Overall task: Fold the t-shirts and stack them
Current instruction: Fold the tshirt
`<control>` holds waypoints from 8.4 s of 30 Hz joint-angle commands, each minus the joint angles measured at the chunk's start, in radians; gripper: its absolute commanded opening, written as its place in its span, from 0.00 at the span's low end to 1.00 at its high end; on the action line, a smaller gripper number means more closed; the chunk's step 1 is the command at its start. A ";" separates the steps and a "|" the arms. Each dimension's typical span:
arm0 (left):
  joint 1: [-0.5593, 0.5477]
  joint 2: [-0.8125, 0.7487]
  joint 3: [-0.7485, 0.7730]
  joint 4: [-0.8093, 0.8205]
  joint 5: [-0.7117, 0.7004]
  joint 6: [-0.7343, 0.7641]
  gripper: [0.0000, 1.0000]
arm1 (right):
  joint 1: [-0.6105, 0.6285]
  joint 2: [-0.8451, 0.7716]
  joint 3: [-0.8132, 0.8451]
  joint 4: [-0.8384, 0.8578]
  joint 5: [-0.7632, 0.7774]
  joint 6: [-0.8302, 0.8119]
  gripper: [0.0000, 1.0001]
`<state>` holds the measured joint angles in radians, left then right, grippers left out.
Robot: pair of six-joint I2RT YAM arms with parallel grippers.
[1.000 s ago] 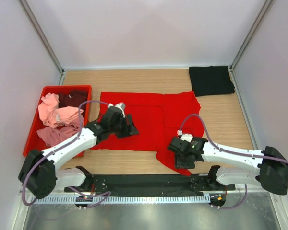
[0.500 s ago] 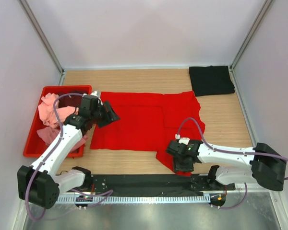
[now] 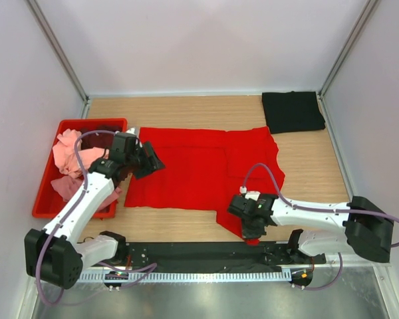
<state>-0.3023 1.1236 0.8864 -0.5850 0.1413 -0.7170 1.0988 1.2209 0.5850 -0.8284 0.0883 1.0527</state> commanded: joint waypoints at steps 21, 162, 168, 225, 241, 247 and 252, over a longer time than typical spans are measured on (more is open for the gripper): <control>0.005 0.084 0.014 -0.033 -0.104 0.037 0.58 | -0.701 0.057 0.144 0.268 -0.292 -0.122 0.10; 0.005 0.225 -0.233 -0.233 -0.554 -0.845 0.45 | -0.735 -0.235 0.044 0.213 0.166 -0.166 0.01; 0.005 0.222 -0.253 -0.205 -0.554 -0.843 0.37 | -0.735 -0.238 0.036 0.206 0.177 -0.168 0.01; -0.113 0.571 0.393 -0.358 -0.876 -0.375 0.00 | -0.771 -0.035 0.492 0.133 0.469 -0.457 0.01; -0.066 0.720 0.493 -0.394 -0.918 -0.384 0.00 | -0.783 0.123 0.572 0.339 0.366 -0.744 0.01; -0.060 0.751 0.523 -0.389 -0.908 -0.384 0.00 | -0.781 0.146 0.585 0.351 0.369 -0.755 0.01; -0.057 0.778 0.554 -0.403 -0.910 -0.384 0.00 | -0.783 0.173 0.618 0.324 0.399 -0.740 0.01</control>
<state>-0.3691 1.8877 1.3987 -0.9630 -0.7071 -1.0916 0.3229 1.3823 1.1435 -0.5293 0.4530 0.3233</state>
